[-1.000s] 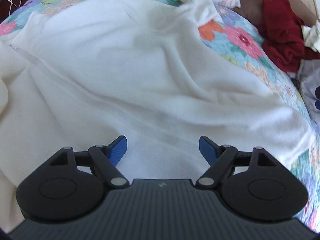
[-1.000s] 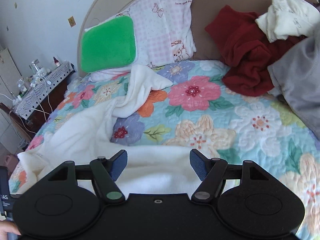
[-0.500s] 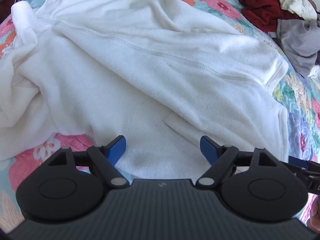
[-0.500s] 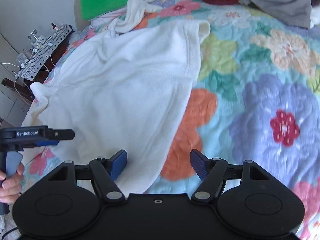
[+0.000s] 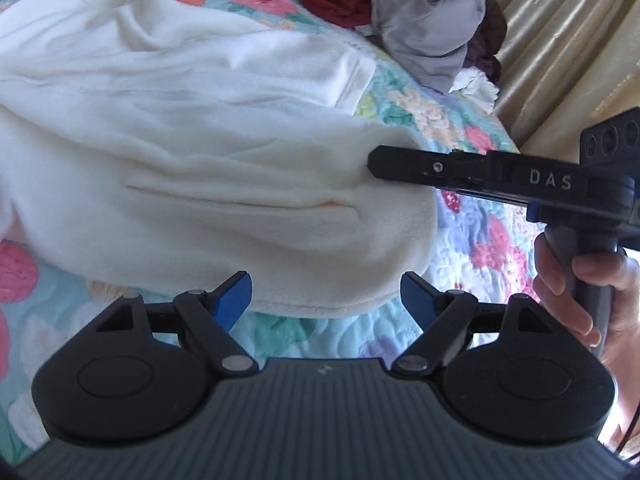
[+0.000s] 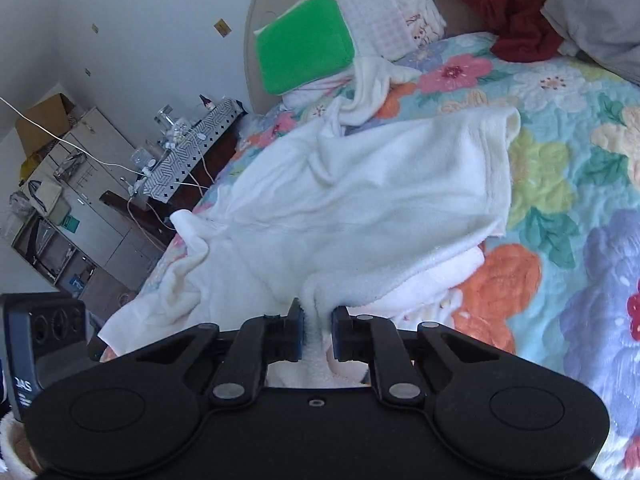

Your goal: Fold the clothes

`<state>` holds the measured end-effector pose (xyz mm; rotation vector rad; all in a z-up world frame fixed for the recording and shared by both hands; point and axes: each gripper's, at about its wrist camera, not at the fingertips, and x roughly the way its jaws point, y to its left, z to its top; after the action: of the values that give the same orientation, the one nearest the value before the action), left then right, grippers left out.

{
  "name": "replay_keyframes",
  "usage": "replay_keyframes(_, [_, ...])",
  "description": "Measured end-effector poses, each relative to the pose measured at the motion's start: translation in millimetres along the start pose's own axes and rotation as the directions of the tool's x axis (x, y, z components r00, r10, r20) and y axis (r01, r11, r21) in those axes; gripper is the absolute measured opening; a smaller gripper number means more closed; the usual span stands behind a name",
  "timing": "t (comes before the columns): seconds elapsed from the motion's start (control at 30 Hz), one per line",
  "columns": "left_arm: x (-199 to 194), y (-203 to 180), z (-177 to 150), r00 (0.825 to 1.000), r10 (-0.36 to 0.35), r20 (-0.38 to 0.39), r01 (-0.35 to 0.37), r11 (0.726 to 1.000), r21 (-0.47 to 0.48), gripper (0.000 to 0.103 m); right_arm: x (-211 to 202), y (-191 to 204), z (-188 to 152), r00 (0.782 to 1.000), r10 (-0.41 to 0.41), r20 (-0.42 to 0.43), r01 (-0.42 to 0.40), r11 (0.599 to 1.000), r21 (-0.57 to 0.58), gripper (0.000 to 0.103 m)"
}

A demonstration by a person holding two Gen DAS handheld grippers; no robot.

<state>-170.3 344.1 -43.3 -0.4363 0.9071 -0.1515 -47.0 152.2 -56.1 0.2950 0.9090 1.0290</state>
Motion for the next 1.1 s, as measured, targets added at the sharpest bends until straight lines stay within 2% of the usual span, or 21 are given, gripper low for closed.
replay_keyframes(0.07, [-0.9,-7.7,4.8,0.999,-0.019,0.042,0.018,1.0,0.011,0.082,-3.6,8.0,7.3,0.999,0.042,-0.008,-0.042,0.999,0.007,0.016])
replay_keyframes(0.13, [-0.8,-11.0,9.5,0.996,-0.059,0.065,0.06,0.998,-0.016,0.086,-8.5,18.3,9.6,0.997,0.078,0.0,-0.078,0.997,-0.01,0.016])
replay_keyframes(0.2, [0.7,-13.2,14.4,0.994,-0.036,0.104,0.042,0.998,-0.056,0.088,-13.5,30.4,7.9,0.995,0.104,0.001,-0.104,0.993,-0.051,0.016])
replay_keyframes(0.27, [1.7,-12.8,16.9,0.991,-0.004,0.13,0.014,0.997,-0.081,0.088,-14.3,38.7,5.8,0.991,0.129,-0.033,-0.131,0.989,-0.072,0.016])
replay_keyframes(0.33, [2.3,-11.5,16.5,0.985,0.056,0.161,-0.044,0.996,-0.076,0.082,-15.3,43.2,4.0,0.988,0.146,-0.052,-0.151,0.984,-0.09,0.016])
replay_keyframes(0.4, [5.5,-8.5,16.7,0.979,0.148,0.138,-0.14,0.988,-0.07,0.026,-14.5,42.4,2.6,0.989,0.138,-0.062,-0.143,0.984,-0.102,0.016])
replay_keyframes(0.43, [6.9,-6.1,16.9,0.975,0.185,0.122,-0.179,0.982,-0.063,0.014,-12.8,38.8,1.8,0.99,0.125,-0.069,-0.131,0.987,-0.097,0.016])
replay_keyframes(0.47, [6.7,-2.9,16.7,0.969,0.218,0.115,-0.213,0.975,-0.059,0.011,-11.2,34.6,1.1,0.991,0.113,-0.073,-0.119,0.989,-0.087,0.016])
replay_keyframes(0.5, [5.5,0.0,16.5,0.963,0.242,0.117,-0.237,0.97,-0.06,0.01,-10.6,27.9,0.5,0.993,0.1,-0.068,-0.104,0.993,-0.056,0.016])
replay_keyframes(0.6, [-3.5,14.1,17.0,0.961,0.251,0.117,-0.238,0.965,-0.109,0.01,-12.8,4.5,-2.0,1.0,0.01,-0.022,-0.009,0.999,0.046,0.022])
replay_keyframes(0.67, [-7.6,20.9,17.2,0.962,0.247,0.114,-0.231,0.964,-0.134,0.01,-12.3,-11.4,-3.2,0.997,-0.075,-0.025,0.077,0.993,0.09,0.036])
replay_keyframes(0.73, [-8.3,25.2,17.5,0.961,0.255,0.108,-0.237,0.959,-0.154,0.01,-12.1,-26.2,-5.1,0.992,-0.12,-0.026,0.122,0.984,0.127,0.037])
replay_keyframes(0.8, [-7.0,29.7,17.8,0.961,0.262,0.088,-0.244,0.953,-0.177,0.011,-10.3,-38.9,-6.6,0.991,-0.131,-0.031,0.135,0.977,0.165,0.039])
replay_keyframes(0.83, [-5.4,32.5,17.3,0.962,0.264,0.073,-0.246,0.95,-0.193,0.011,-8.7,-43.0,-6.5,0.991,-0.131,-0.034,0.135,0.973,0.186,0.046])
replay_keyframes(0.9, [-2.5,39.3,15.7,0.964,0.262,0.05,-0.245,0.944,-0.222,0.011,-5.4,-50.7,-6.1,0.991,-0.128,-0.04,0.134,0.964,0.228,0.051])
replay_keyframes(0.97, [0.1,46.8,13.7,0.966,0.257,0.033,-0.241,0.938,-0.251,0.011,0.9,-54.1,-4.2,0.991,-0.124,-0.059,0.134,0.958,0.252,0.064])
replay_keyframes(1.1, [0.3,54.4,12.4,0.971,0.236,0.026,-0.219,0.932,-0.289,0.01,15.0,-67.4,3.5,0.988,-0.137,-0.07,0.152,0.941,0.301,0.074])
